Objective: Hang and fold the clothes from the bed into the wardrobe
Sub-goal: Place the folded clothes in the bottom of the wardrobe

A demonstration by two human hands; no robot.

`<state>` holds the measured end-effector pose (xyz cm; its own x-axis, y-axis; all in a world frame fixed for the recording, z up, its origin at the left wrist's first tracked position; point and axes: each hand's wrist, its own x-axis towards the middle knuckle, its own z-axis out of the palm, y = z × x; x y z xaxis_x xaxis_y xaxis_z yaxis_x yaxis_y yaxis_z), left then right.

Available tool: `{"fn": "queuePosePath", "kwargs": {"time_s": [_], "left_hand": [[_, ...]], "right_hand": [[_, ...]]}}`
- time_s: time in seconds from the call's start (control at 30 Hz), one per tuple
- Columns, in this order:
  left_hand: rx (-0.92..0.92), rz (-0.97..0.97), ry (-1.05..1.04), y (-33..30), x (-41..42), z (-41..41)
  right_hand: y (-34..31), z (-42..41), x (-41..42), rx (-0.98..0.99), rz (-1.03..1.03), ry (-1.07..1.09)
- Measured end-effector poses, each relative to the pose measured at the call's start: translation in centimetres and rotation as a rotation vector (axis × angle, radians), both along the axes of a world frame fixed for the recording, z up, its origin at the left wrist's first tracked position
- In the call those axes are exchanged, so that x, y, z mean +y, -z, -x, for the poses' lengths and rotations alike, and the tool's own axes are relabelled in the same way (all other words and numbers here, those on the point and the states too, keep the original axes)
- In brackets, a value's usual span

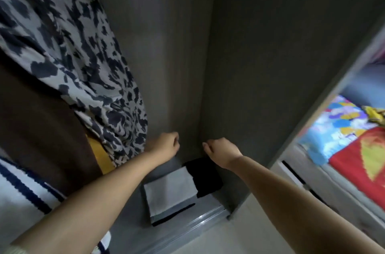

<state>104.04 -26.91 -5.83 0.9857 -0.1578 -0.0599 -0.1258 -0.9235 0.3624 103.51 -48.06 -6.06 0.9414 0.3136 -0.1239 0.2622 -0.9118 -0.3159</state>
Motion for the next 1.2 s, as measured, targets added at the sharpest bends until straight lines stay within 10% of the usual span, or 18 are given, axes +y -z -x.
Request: {"fn": "queuePosePath", "kwargs": {"time_s": [0.63, 1.2], "left_hand": [[-0.081, 0.046, 0.803, -4.0, -37.5, 10.8], [-0.002, 0.039, 1.114, -1.8, -68.8, 20.1]], "right_hand": [[-3.4, 24.8, -30.0, -0.02, 0.091, 0.756], [-1.8, 37.0, -56.8, 0.057, 0.027, 1.061]]}}
